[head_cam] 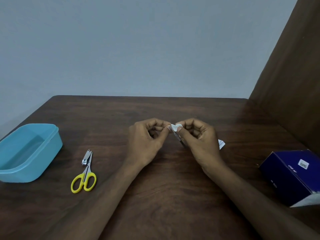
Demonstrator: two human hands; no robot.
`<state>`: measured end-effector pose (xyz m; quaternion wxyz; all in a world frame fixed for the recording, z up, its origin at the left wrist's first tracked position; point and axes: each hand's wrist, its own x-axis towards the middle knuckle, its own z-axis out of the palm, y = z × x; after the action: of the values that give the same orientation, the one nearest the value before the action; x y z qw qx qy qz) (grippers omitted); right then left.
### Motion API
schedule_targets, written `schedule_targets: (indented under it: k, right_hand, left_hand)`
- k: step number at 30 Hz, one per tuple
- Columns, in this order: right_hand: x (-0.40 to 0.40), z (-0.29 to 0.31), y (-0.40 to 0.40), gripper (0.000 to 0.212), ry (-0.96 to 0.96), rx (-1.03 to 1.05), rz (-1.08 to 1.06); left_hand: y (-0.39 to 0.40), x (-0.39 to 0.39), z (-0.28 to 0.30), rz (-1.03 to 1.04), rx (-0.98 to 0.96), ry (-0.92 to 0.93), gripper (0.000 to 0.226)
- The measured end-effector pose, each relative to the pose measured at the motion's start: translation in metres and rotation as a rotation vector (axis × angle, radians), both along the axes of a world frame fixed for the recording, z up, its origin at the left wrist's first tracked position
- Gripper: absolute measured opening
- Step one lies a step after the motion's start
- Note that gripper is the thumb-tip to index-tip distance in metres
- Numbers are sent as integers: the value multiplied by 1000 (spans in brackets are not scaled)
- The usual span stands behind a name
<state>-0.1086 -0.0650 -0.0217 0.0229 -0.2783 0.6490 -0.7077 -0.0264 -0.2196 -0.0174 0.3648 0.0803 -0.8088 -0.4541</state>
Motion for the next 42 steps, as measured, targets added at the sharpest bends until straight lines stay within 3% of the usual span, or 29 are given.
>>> schedule_targets:
  k: [10, 14, 19, 24, 42]
  right_hand:
    - [-3, -7, 2, 8, 75, 197, 38]
    - [-1, -9, 0, 21, 163, 253, -13]
    - [-1, -2, 1, 12, -74, 50, 21]
    - [2, 6, 2, 7, -203, -50, 35]
    - [-6, 3, 2, 11, -301, -74, -90]
  left_hand:
    - [-2, 1, 0, 45, -41, -15, 9]
    - [-2, 1, -2, -22, -16, -10, 10]
    - [-1, 3, 2, -119, 52, -31, 18]
    - [1, 4, 1, -302, -53, -182, 14]
    - [0, -1, -4, -250, -70, -232, 15]
